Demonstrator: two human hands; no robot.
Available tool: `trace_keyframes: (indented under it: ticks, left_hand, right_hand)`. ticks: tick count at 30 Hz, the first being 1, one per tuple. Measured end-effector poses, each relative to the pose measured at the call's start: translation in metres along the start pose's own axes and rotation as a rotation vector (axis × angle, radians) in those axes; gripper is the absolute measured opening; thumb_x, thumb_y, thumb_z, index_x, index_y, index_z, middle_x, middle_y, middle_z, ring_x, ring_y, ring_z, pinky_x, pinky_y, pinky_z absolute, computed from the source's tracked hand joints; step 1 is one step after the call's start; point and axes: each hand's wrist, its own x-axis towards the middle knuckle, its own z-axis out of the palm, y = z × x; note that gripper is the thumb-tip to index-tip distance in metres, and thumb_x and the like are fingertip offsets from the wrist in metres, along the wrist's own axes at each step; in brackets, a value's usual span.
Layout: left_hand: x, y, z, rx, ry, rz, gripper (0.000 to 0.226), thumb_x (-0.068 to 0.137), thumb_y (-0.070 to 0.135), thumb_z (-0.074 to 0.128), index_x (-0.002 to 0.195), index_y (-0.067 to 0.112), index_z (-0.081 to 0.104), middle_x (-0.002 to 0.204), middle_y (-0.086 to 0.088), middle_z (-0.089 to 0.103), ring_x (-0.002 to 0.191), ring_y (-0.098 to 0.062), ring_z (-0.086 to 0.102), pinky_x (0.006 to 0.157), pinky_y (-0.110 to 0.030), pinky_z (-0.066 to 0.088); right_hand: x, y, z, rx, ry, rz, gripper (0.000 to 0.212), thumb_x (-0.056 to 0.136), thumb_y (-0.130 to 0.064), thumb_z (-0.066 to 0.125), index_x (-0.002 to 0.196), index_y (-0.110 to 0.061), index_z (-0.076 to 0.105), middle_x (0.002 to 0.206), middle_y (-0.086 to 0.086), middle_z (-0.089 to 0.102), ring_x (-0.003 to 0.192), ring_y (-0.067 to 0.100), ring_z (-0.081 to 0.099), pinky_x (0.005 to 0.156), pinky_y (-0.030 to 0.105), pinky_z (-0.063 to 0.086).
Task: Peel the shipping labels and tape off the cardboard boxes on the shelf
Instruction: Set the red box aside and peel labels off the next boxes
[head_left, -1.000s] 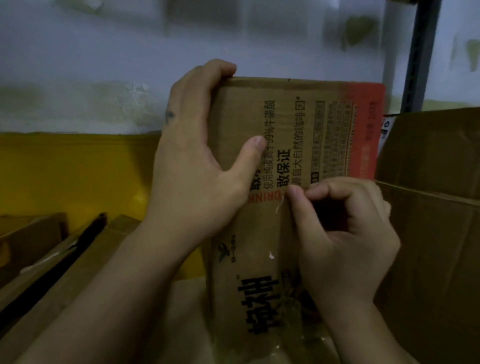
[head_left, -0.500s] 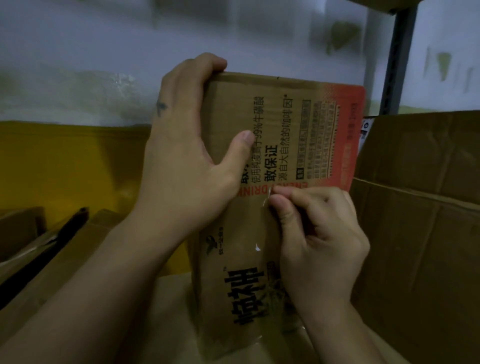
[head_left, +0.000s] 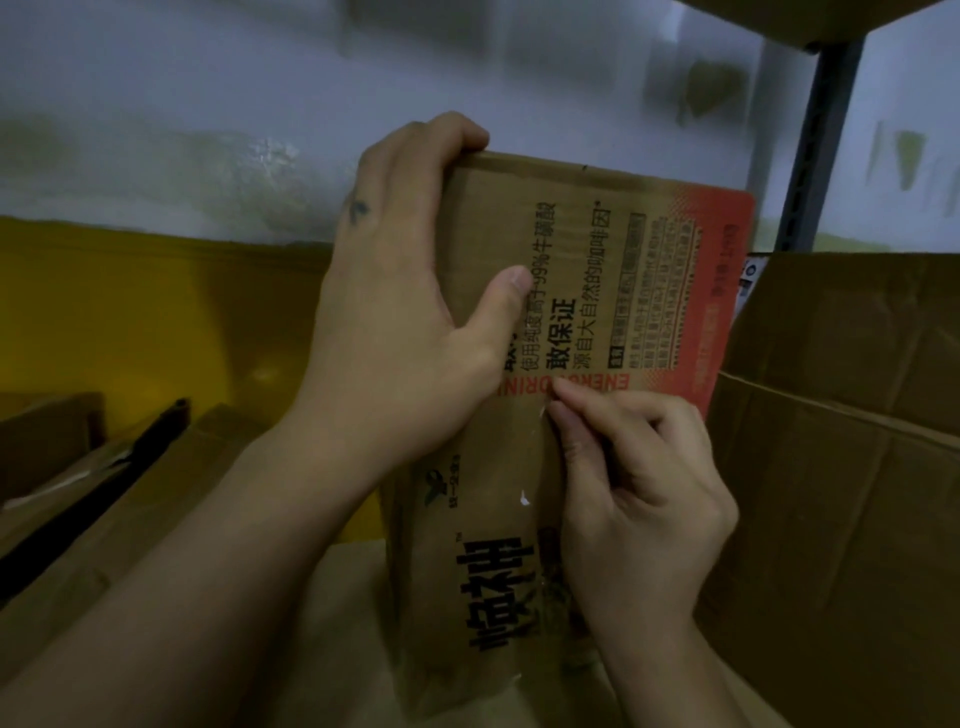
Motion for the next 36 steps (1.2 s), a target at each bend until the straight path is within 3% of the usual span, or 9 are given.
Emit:
trace_keyframes:
  ticks: [9,16,22,28,33,36]
  left_hand:
    - [0.001,-0.001,-0.001,-0.023,-0.005,-0.003,0.058,0.085,0.030,0.066,0.136,0.014,0.044,0.130,0.002,0.041,0.118,-0.011,0.044,0.100,-0.034,0.043]
    - [0.000,0.000,0.000,-0.012,0.002,-0.006,0.058,0.084,0.029,0.067,0.135,0.013,0.044,0.130,0.002,0.041,0.118,-0.012,0.045,0.101,-0.033,0.042]
    - [0.001,0.000,-0.001,-0.009,-0.012,-0.003,0.058,0.085,0.030,0.066,0.136,0.013,0.044,0.128,0.004,0.039,0.117,-0.008,0.043,0.101,-0.028,0.041]
    - [0.001,-0.001,-0.002,0.003,-0.016,0.002,0.058,0.085,0.032,0.066,0.136,0.014,0.043,0.128,0.007,0.038,0.119,-0.008,0.043,0.102,-0.033,0.042]
    - [0.001,-0.001,-0.001,-0.008,-0.016,0.005,0.057,0.084,0.030,0.067,0.134,0.013,0.044,0.127,0.004,0.041,0.120,-0.012,0.045,0.103,-0.038,0.042]
    - [0.001,-0.001,-0.001,-0.016,-0.011,0.002,0.058,0.084,0.030,0.067,0.135,0.013,0.044,0.130,0.001,0.042,0.121,-0.013,0.045,0.103,-0.037,0.041]
  right_hand:
    - [-0.001,0.000,0.000,-0.001,-0.019,0.001,0.011,0.087,-0.007,0.069,0.096,-0.008,0.075,0.085,-0.004,0.058,0.078,0.015,0.060,0.074,0.021,0.048]
    - [-0.003,0.001,0.002,0.006,-0.030,0.005,0.014,0.091,-0.012,0.063,0.099,-0.006,0.073,0.088,-0.005,0.056,0.080,0.015,0.058,0.070,0.040,0.051]
    - [-0.011,-0.002,0.006,-0.027,-0.090,0.018,0.010,0.090,-0.013,0.061,0.093,-0.012,0.070,0.089,-0.009,0.055,0.086,0.005,0.050,0.077,0.032,0.041]
    - [-0.013,-0.006,0.008,-0.028,-0.081,0.106,0.028,0.094,-0.021,0.051,0.118,-0.021,0.063,0.096,-0.011,0.056,0.091,0.002,0.051,0.084,0.028,0.040]
    - [-0.013,-0.005,0.007,0.003,-0.045,0.077,0.020,0.090,-0.015,0.052,0.098,-0.014,0.071,0.092,-0.007,0.060,0.088,0.006,0.056,0.078,0.035,0.045]
    - [-0.014,-0.004,0.007,0.013,-0.030,0.058,0.019,0.091,-0.013,0.054,0.098,-0.013,0.072,0.091,-0.009,0.059,0.086,0.009,0.057,0.076,0.037,0.046]
